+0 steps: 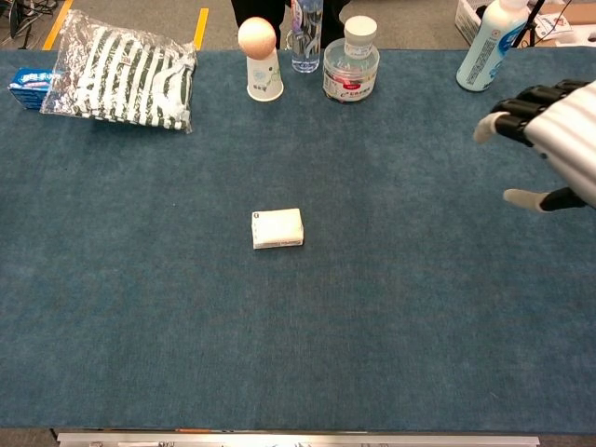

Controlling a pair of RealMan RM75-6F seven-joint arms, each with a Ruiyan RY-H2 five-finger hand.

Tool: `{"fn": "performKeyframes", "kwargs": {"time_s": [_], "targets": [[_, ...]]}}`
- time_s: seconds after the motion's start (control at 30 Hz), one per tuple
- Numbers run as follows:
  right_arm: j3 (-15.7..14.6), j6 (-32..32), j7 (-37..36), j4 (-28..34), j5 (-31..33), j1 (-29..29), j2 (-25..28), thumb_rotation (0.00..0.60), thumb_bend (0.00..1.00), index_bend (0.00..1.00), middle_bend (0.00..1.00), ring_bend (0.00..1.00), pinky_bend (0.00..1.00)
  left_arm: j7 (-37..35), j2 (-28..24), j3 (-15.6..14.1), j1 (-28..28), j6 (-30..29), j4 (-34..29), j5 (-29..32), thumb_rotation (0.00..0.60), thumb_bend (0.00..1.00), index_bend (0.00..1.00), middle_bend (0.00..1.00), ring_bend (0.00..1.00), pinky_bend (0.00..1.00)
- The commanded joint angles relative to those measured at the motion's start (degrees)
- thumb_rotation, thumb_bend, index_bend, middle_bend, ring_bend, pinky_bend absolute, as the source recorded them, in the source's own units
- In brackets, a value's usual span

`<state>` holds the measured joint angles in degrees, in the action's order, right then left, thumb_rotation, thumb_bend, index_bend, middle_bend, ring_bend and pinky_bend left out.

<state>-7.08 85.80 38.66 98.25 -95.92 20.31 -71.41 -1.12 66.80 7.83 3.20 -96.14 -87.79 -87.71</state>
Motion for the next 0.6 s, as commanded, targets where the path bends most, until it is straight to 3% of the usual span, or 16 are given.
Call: {"fn": "performKeyframes", "kwargs": {"time_s": [0.03, 0.3, 0.6], "targets": [[-0.41, 5.25, -1.06, -2.09, 0.44, -5.05, 1.35, 0.6, 0.0, 0.39, 0.38, 0.32, 0.34, -0.45, 0.4, 0.11, 0.58, 0.9, 0.63, 0.3, 0.6, 0.0, 0.61, 0.58, 0.39, 0.49], [0.76, 12.77, -10.38, -6.32, 0.58, -11.55, 2.11, 0.6, 0.0, 0.39, 0.42, 0.33, 0.33, -0.91, 1.99, -0.24, 2.32, 3.73, 2.58, 0.35, 0.6, 0.0, 0.61, 0.59, 0.39, 0.49], [2.79, 14.24, -18.86, -9.11, 0.98, -14.03, 3.05, 0.6, 0.0, 0.39, 0.42, 0.33, 0.33, 0.23, 3.43, -1.14, 3.07, 5.3, 3.74, 0.26, 0.6, 0.01, 0.61, 0.59, 0.39, 0.49]]}}
